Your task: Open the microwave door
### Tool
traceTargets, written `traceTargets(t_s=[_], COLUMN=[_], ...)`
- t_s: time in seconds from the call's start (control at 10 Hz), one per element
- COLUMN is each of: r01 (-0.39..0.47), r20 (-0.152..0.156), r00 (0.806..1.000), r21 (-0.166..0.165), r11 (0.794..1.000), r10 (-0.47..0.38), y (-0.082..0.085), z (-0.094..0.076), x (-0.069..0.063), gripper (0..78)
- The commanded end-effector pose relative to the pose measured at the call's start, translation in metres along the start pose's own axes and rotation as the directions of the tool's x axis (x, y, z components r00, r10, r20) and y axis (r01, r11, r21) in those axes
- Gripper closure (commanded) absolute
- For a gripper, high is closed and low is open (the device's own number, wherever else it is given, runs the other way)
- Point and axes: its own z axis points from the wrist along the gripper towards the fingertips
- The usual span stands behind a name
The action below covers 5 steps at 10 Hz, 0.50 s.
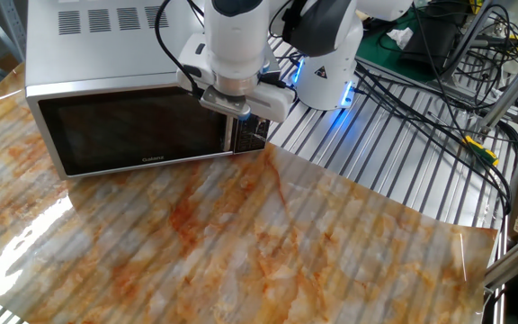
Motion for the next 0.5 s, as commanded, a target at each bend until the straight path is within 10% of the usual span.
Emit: traceTargets(t_s=[0.1, 0.5], r01=[0.003, 0.005], r20=[-0.044, -0.04], r00=[0.999, 0.999], r21=[-0.013, -0.011], r11=[1.0, 1.0], r10=[-0.003, -0.005], y=[0.0085, 0.0086], z=[0.017, 0.0173], x=[0.0124, 0.0123], gripper=[0.4, 0.4])
